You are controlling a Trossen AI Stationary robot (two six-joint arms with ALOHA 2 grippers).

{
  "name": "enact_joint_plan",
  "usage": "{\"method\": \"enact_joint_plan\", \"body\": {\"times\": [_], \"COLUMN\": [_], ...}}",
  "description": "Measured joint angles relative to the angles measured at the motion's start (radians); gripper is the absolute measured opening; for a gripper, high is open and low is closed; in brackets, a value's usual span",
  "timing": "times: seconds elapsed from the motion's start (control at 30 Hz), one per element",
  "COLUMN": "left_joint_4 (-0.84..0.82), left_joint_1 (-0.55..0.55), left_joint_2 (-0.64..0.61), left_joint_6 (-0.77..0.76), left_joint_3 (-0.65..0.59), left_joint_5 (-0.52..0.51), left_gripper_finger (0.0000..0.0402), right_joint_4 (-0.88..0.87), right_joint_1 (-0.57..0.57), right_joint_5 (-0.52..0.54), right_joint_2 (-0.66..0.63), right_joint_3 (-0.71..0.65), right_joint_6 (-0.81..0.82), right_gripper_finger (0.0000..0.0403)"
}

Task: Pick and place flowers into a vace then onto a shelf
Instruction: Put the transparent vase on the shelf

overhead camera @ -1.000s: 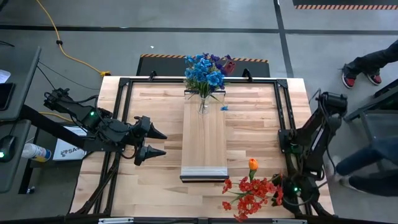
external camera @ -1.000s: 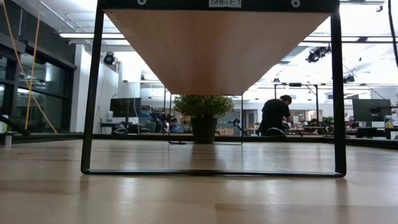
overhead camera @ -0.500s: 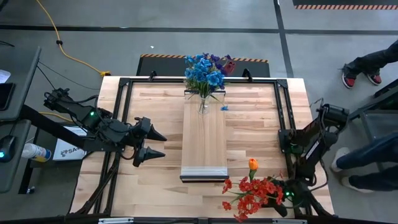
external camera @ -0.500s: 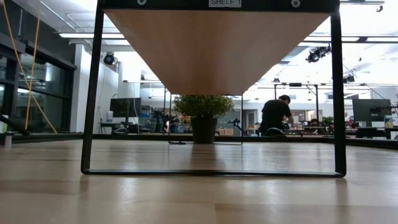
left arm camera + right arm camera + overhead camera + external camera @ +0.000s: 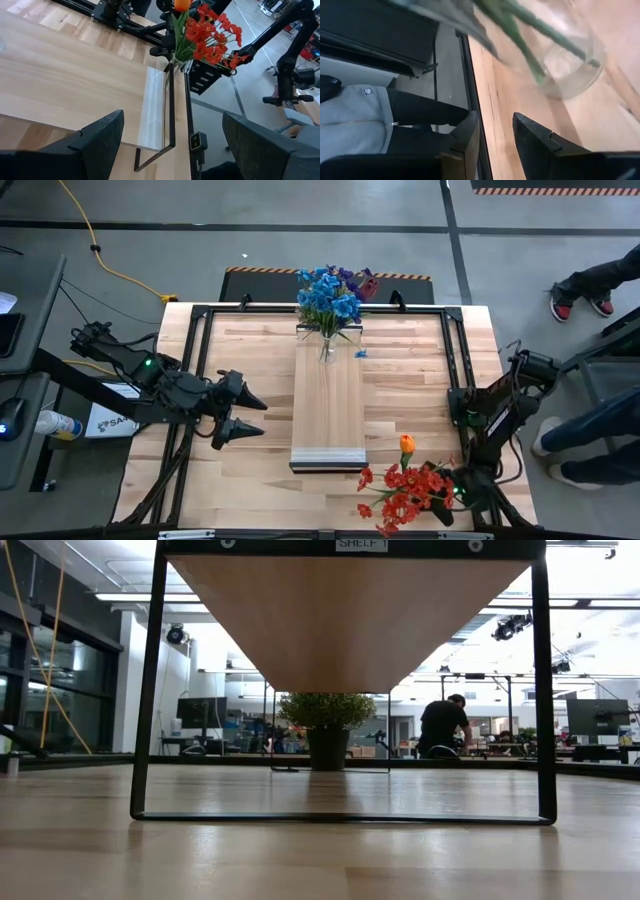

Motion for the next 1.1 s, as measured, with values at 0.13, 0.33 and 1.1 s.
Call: {"method": "enact_joint_plan", "body": {"times": [0.13, 0.33, 1.1], "left_joint_4": [-0.010, -0.010, -0.010], "left_joint_1": [0.000, 0.000, 0.000], "left_joint_2": [0.000, 0.000, 0.000], "left_joint_6": [0.000, 0.000, 0.008], "left_joint_3": [0.000, 0.000, 0.000], "left_joint_5": [0.000, 0.000, -0.001], "left_gripper_finger": [0.0369, 0.0369, 0.0369], "right_joint_4": [-0.005, -0.019, 0.055], "right_joint_1": [-0.011, -0.007, 0.047], "right_joint_5": [0.000, -0.011, 0.079], "right_joint_2": [0.000, 0.000, 0.000], "right_joint_3": [0.000, 0.000, 0.000], "right_joint_6": [0.000, -0.002, -0.073], "right_gripper_finger": [0.0129, 0.0178, 0.0207]}}
